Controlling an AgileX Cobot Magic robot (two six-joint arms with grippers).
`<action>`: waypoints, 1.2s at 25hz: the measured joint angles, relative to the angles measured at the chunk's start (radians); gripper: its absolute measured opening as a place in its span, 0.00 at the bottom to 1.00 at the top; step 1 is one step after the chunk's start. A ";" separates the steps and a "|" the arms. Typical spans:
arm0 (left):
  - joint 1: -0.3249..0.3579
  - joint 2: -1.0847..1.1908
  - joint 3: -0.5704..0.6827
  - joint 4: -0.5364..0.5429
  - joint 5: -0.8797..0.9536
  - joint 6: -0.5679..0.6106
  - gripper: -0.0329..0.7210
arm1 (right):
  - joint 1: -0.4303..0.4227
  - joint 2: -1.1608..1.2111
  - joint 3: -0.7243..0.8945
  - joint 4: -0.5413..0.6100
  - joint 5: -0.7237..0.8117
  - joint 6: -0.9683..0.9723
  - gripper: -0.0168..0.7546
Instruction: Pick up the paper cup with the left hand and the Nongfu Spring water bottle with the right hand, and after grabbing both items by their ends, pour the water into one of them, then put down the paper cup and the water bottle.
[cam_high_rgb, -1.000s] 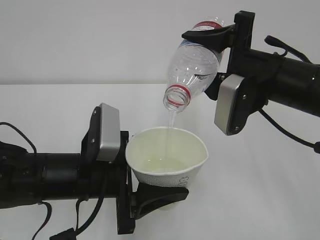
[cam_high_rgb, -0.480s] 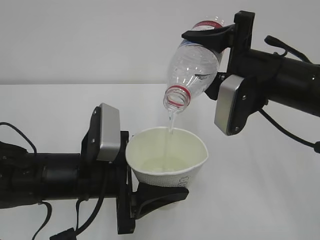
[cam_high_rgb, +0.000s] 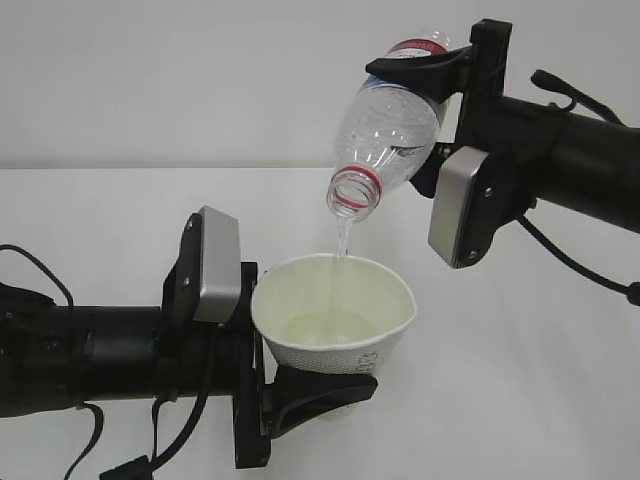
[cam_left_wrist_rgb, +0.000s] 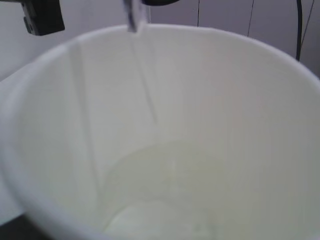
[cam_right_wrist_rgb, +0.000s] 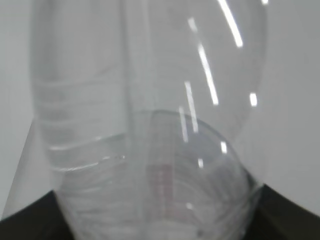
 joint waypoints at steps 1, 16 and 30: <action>0.000 0.000 0.000 0.000 0.000 0.000 0.71 | 0.000 0.000 0.000 0.000 -0.002 0.000 0.66; 0.000 0.004 0.000 -0.008 0.002 0.000 0.71 | 0.000 0.000 0.000 0.000 -0.007 0.000 0.66; 0.000 0.004 0.000 -0.017 0.002 0.000 0.71 | 0.000 0.000 0.000 0.000 -0.007 -0.002 0.66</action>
